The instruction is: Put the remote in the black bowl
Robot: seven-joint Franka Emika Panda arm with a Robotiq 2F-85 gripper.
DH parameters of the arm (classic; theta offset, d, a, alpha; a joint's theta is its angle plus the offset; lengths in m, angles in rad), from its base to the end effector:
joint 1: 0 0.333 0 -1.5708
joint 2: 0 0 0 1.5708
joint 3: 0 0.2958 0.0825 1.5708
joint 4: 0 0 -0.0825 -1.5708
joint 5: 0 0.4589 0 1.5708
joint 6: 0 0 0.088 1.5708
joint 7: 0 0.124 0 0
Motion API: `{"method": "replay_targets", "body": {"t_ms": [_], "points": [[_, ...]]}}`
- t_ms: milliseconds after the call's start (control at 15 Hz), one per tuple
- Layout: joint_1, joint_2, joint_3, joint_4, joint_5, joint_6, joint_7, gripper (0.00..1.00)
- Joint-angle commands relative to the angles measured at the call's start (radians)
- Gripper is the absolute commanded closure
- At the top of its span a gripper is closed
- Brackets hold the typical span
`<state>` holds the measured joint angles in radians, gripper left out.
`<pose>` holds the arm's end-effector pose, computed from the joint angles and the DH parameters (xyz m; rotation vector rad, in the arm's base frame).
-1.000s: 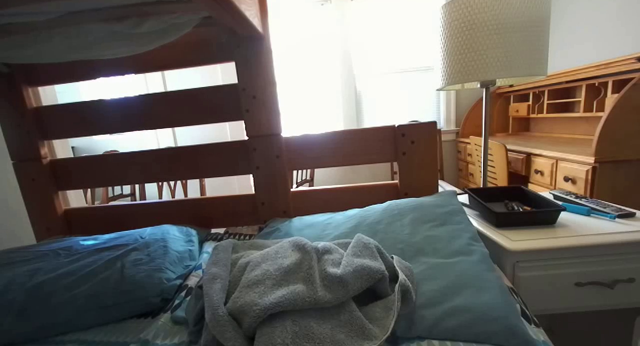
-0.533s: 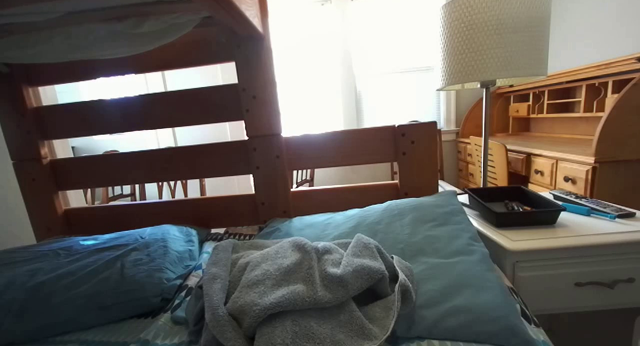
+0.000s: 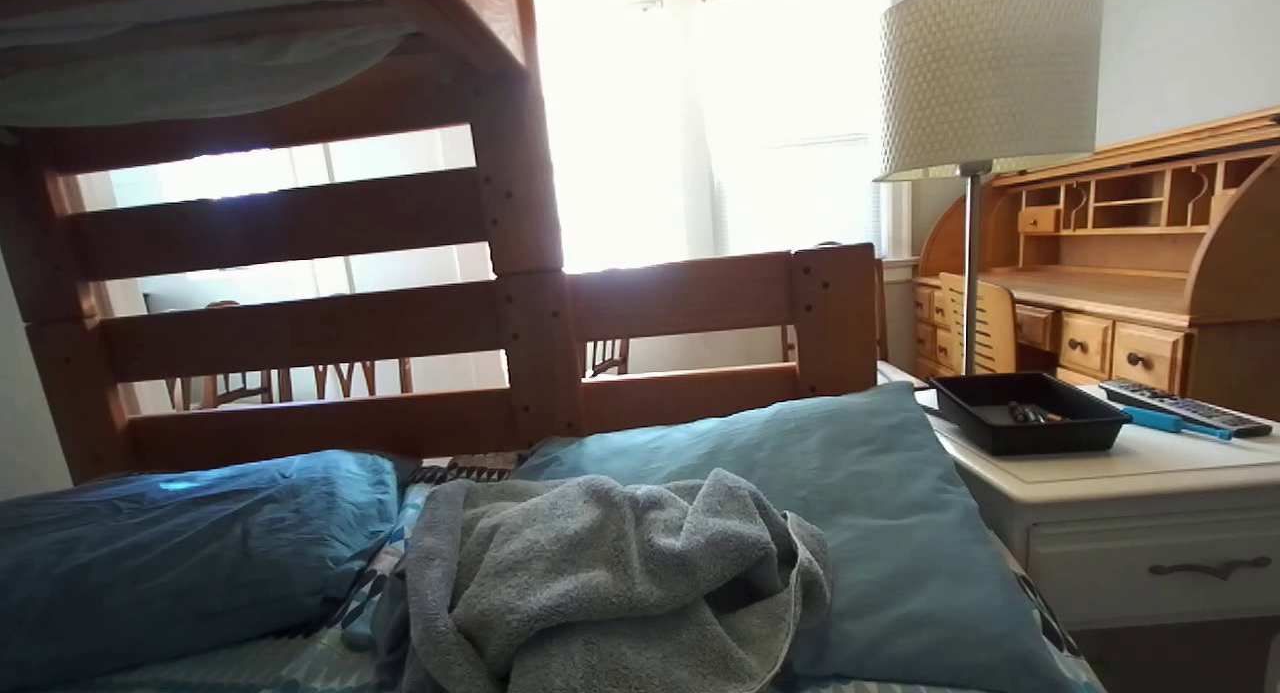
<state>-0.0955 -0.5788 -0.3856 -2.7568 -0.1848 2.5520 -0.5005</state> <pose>0.4185 -0.1875 0.3327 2.9968 0.2665 0.5293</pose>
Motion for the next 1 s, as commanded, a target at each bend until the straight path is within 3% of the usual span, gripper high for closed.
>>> {"method": "replay_targets", "body": {"t_ms": [0,200,267,333,667,733,933], "points": [[-0.026,0.230,0.030,0.059,0.031,0.204,0.101,0.00],[-0.068,0.373,0.088,0.102,0.038,0.323,0.257,0.00],[-0.062,0.387,0.091,0.112,0.052,0.314,0.268,0.00],[-0.066,0.312,0.083,0.062,0.034,0.298,0.212,0.00],[-0.072,0.386,0.103,0.105,0.043,0.308,0.256,0.00],[-0.102,0.427,0.124,0.124,-0.003,0.321,0.315,0.00],[-0.158,0.578,0.164,0.165,-0.081,0.500,0.421,0.00]]}}
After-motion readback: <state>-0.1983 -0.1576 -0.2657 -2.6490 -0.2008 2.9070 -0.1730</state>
